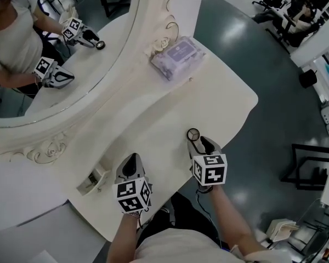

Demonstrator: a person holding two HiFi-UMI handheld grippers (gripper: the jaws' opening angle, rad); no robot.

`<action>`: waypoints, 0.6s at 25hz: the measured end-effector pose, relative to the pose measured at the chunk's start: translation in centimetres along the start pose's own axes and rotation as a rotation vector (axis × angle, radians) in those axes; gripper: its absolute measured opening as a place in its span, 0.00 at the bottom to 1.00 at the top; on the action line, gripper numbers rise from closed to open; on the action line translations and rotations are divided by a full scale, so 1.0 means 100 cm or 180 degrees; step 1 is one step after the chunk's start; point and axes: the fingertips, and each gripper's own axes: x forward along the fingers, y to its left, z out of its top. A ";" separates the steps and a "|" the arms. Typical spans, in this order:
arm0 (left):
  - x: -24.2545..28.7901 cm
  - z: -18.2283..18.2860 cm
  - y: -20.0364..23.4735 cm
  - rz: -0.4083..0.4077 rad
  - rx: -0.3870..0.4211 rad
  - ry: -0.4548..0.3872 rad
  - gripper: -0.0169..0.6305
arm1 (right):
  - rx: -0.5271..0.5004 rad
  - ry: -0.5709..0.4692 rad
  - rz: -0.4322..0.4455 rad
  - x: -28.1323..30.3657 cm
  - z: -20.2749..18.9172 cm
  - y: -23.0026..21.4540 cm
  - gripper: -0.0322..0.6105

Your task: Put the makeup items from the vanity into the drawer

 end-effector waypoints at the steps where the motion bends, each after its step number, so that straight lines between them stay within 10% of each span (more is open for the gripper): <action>1: 0.002 0.000 0.001 0.0008 -0.0005 0.0009 0.03 | -0.0019 0.0003 -0.0014 0.003 0.001 -0.001 0.33; 15: 0.008 -0.009 0.005 0.0018 -0.0025 0.0087 0.03 | -0.0319 0.0176 -0.0216 0.023 0.004 -0.004 0.38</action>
